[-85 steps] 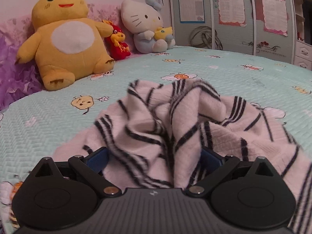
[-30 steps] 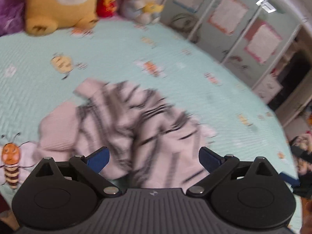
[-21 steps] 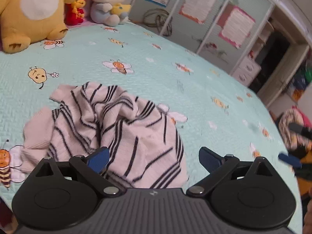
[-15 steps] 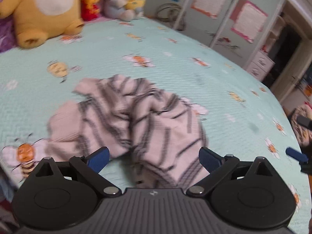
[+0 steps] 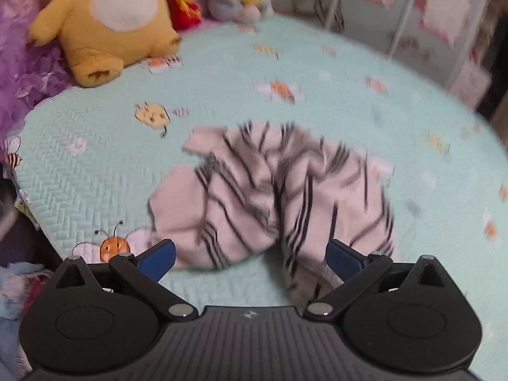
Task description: Fold clothes
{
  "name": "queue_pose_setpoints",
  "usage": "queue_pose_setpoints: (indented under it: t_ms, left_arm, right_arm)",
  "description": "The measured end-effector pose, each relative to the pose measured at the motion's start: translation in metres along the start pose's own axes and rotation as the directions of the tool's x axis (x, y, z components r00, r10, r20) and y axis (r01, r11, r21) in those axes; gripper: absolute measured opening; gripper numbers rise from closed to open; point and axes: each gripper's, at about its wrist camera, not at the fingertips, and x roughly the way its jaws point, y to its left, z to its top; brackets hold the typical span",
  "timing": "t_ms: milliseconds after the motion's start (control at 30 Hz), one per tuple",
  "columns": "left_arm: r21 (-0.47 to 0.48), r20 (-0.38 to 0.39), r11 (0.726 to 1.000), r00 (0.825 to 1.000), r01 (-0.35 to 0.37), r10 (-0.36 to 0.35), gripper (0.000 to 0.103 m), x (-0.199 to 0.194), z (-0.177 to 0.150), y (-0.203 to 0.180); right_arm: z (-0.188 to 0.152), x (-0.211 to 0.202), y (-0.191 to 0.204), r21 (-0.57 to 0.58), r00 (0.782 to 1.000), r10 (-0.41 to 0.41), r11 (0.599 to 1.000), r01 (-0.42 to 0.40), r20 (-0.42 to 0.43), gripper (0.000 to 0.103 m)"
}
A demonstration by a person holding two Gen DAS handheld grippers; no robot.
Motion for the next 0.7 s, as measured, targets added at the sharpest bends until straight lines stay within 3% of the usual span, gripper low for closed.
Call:
queue_pose_setpoints:
  t_ms: [167,467,700]
  left_arm:
    - [0.106,-0.1,0.994,0.995,0.0,0.011,0.103,0.015,-0.026,-0.01]
    - [0.052,-0.196,0.995,0.976,-0.09,0.099,0.103,0.041,-0.024,0.024]
    - [0.005,-0.139,0.994,0.984,-0.111,0.11,0.103,0.077,0.0,0.049]
  right_arm:
    - [-0.027,0.033,0.012,-0.04,0.988,-0.08,0.996,0.075,-0.131,0.09]
    - [-0.071,0.093,0.034,-0.129,0.923,-0.205,0.977,0.172,-0.326,0.09]
    - [-0.072,0.129,0.047,-0.238,0.955,-0.133,0.969,0.068,-0.266,0.09]
